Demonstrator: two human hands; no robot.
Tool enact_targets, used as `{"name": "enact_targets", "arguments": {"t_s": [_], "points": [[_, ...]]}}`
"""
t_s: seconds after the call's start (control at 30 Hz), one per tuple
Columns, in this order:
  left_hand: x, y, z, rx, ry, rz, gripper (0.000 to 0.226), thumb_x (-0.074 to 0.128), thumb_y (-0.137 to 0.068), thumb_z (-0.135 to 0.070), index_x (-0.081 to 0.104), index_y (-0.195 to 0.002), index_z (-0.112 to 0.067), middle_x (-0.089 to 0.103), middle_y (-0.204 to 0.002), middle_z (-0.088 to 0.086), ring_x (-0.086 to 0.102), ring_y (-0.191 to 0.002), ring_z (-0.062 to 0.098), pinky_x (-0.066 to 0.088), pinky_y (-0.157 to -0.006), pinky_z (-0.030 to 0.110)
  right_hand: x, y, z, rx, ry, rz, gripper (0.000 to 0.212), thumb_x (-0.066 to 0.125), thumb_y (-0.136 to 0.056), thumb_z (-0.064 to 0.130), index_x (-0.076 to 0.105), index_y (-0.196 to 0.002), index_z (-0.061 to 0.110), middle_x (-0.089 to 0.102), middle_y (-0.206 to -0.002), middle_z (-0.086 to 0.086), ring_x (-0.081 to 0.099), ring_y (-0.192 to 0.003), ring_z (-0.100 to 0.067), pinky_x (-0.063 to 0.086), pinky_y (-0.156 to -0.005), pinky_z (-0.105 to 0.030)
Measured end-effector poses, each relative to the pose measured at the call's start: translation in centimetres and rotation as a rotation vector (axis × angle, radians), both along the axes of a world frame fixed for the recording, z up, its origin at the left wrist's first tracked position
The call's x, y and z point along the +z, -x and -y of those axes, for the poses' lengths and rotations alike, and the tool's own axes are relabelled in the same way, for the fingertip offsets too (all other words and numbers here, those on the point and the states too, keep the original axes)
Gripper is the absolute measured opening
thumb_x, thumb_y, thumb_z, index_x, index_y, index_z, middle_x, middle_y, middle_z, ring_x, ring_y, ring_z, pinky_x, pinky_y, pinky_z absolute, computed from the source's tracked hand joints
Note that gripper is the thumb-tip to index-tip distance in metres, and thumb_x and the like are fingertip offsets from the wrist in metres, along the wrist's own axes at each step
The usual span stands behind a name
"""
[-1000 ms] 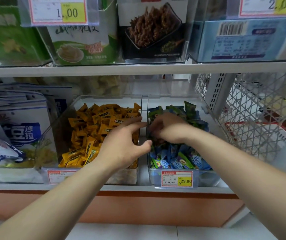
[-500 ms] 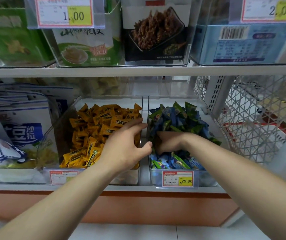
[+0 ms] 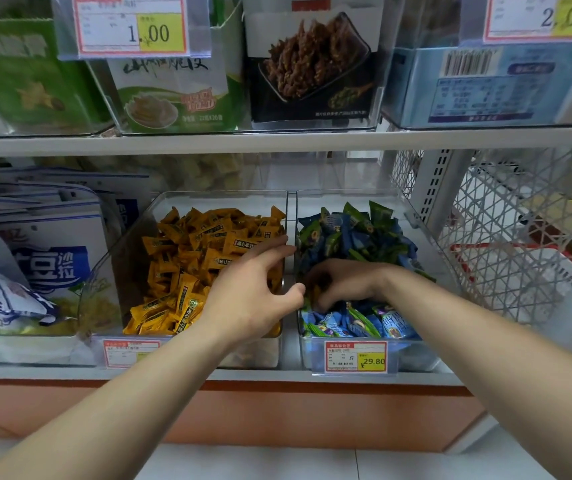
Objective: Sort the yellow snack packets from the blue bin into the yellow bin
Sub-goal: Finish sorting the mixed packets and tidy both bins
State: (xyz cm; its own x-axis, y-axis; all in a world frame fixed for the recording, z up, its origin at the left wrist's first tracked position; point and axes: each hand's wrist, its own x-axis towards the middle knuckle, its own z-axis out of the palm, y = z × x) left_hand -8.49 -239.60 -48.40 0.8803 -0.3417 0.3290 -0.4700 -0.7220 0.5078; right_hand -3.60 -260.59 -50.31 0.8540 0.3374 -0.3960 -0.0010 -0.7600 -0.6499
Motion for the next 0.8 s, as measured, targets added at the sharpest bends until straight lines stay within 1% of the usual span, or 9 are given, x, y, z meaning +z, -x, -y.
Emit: {"name": "enact_targets", "arguments": {"t_s": [0.07, 0.13, 0.2, 0.33, 0.43, 0.53, 0.6, 0.7, 0.8], "points": [[-0.1, -0.1, -0.1, 0.0, 0.004, 0.0, 0.06, 0.065, -0.081, -0.051, 0.053, -0.138, -0.039, 0.042, -0.148, -0.025, 0.039, -0.133, -0.002, 0.029, -0.098, 0.011, 0.0, 0.1, -0.1, 0.032, 0.02, -0.012, 0.054, 0.077, -0.079, 0.021, 0.059, -0.13, 0.021, 0.067, -0.115, 0.0, 0.063, -0.103, -0.016, 0.053, -0.094, -0.037], [-0.1, -0.1, -0.1, 0.002, 0.013, -0.001, 0.062, 0.062, -0.078, -0.054, 0.054, -0.137, -0.039, 0.043, -0.147, -0.026, 0.039, -0.132, -0.003, 0.029, -0.097, 0.01, -0.1, 0.2, -0.1, 0.039, 0.014, -0.021, 0.052, 0.077, -0.079, 0.023, 0.06, -0.128, 0.021, 0.067, -0.115, 0.001, 0.062, -0.105, -0.016, 0.053, -0.093, -0.035], [-0.1, 0.0, 0.0, 0.002, 0.016, -0.005, 0.066, 0.058, -0.074, -0.058, 0.054, -0.137, -0.04, 0.043, -0.146, -0.027, 0.039, -0.13, -0.005, 0.028, -0.095, 0.008, -0.2, 0.2, -0.2, 0.025, -0.01, -0.009, 0.044, 0.077, -0.078, 0.022, 0.064, -0.12, 0.019, 0.069, -0.109, -0.001, 0.065, -0.101, -0.018, 0.053, -0.088, -0.035], [-0.2, 0.0, 0.0, 0.009, 0.023, 0.0, 0.066, 0.057, -0.073, -0.058, 0.055, -0.136, -0.039, 0.044, -0.146, -0.027, 0.04, -0.13, -0.005, 0.029, -0.097, 0.01, -0.3, 0.1, -0.3, -0.046, -0.096, -0.01, 0.025, 0.064, -0.087, 0.019, 0.072, -0.111, 0.017, 0.072, -0.111, -0.004, 0.064, -0.108, -0.022, 0.047, -0.1, -0.04], [-0.2, 0.0, 0.0, 0.01, 0.02, 0.006, 0.066, 0.058, -0.074, -0.058, 0.055, -0.136, -0.039, 0.044, -0.146, -0.026, 0.039, -0.127, -0.007, 0.031, -0.098, 0.013, -0.1, 0.2, -0.2, 0.009, -0.058, 0.001, 0.027, 0.068, -0.086, 0.018, 0.072, -0.112, 0.021, 0.072, -0.104, 0.004, 0.064, -0.099, -0.013, 0.049, -0.087, -0.03], [-0.3, 0.0, 0.0, 0.016, 0.018, 0.011, 0.065, 0.058, -0.073, -0.059, 0.055, -0.136, -0.04, 0.044, -0.145, -0.027, 0.036, -0.121, -0.013, 0.031, -0.096, 0.012, 0.1, 0.4, -0.1, 0.03, -0.066, 0.052, 0.023, 0.077, -0.079, 0.019, 0.073, -0.101, 0.027, 0.07, -0.09, 0.012, 0.064, -0.086, -0.005, 0.046, -0.074, -0.022], [-0.3, 0.0, 0.0, 0.018, 0.015, 0.017, 0.065, 0.057, -0.073, -0.059, 0.055, -0.136, -0.04, 0.045, -0.144, -0.027, 0.034, -0.119, -0.014, 0.03, -0.095, 0.01, 0.5, 0.5, 0.1, 0.019, -0.101, 0.117, 0.023, 0.079, -0.078, 0.015, 0.075, -0.095, 0.03, 0.071, -0.086, 0.016, 0.065, -0.082, -0.001, 0.047, -0.075, -0.02], [-0.3, -0.2, 0.0, 0.017, 0.012, 0.025, 0.065, 0.058, -0.074, -0.059, 0.056, -0.136, -0.038, 0.047, -0.143, -0.025, 0.036, -0.12, -0.012, 0.028, -0.094, 0.008, 1.3, 1.0, 0.8, -0.036, -0.205, 0.234, 0.027, 0.08, -0.076, 0.008, 0.077, -0.093, 0.028, 0.074, -0.09, 0.014, 0.067, -0.085, -0.002, 0.052, -0.081, -0.022], [-0.2, -0.3, -0.1, 0.01, 0.017, 0.02, 0.064, 0.061, -0.075, -0.057, 0.057, -0.135, -0.036, 0.048, -0.144, -0.024, 0.038, -0.122, -0.009, 0.029, -0.095, 0.01, 2.3, 1.7, 1.8, -0.091, -0.392, 0.324, 0.029, 0.08, -0.075, 0.001, 0.075, -0.09, 0.026, 0.075, -0.091, 0.01, 0.069, -0.087, -0.004, 0.052, -0.077, -0.018]]}}
